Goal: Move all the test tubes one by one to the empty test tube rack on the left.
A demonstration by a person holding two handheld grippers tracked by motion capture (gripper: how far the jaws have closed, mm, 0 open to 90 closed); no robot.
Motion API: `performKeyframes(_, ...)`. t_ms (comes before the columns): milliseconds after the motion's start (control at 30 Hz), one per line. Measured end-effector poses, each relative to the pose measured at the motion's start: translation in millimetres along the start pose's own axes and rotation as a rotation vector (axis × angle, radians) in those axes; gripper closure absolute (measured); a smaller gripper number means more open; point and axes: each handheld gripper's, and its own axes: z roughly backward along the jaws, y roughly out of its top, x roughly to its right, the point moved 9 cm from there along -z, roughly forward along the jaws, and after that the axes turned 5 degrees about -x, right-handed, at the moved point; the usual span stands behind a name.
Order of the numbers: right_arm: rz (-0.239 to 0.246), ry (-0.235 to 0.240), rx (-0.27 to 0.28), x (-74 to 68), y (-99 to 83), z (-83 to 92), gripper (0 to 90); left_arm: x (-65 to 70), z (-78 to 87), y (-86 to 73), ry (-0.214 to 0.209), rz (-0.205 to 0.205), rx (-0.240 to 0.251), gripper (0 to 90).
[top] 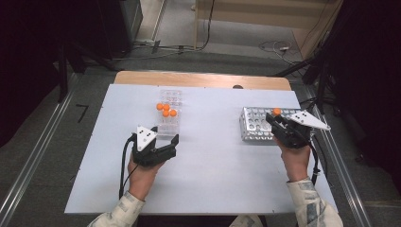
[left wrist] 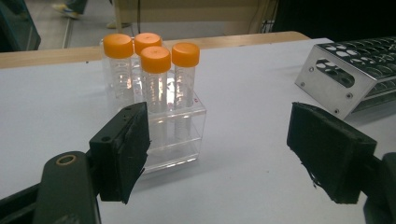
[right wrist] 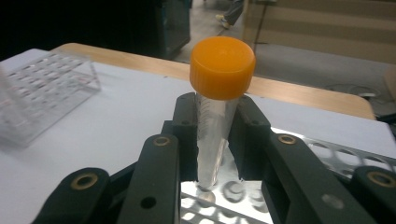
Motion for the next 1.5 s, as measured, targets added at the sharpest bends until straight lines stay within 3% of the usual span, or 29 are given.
performKeyframes(333,0.057,0.170,-0.042,-61.0,-8.3,-7.3,71.6,8.7,2.8,2.7,-0.025,-0.007,0.010,21.6)
performKeyframes(700,0.167,0.315,-0.122,-134.4,-32.2,-27.3,71.5,50.6,13.6,11.4,-0.150,-0.070,0.025,24.7)
performKeyframes(933,0.212,0.385,-0.160,-169.2,-43.6,-32.7,71.5,75.4,15.6,14.3,-0.229,-0.124,0.032,36.5)
performKeyframes(1033,0.245,0.407,-0.167,-181.9,-46.6,-33.3,71.5,87.6,16.4,16.0,-0.265,-0.157,0.035,44.4)
performKeyframes(1167,0.259,0.429,-0.168,-194.2,-48.8,-32.0,71.5,96.8,14.5,14.2,-0.267,-0.204,0.026,53.0)
performKeyframes(1333,0.268,0.442,-0.164,-199.3,-48.5,-28.4,71.5,97.4,10.5,10.0,-0.270,-0.209,0.001,62.5)
performKeyframes(1500,0.272,0.445,-0.164,-200.6,-48.6,-27.7,71.5,97.7,7.7,8.5,-0.271,-0.215,-0.007,65.7)
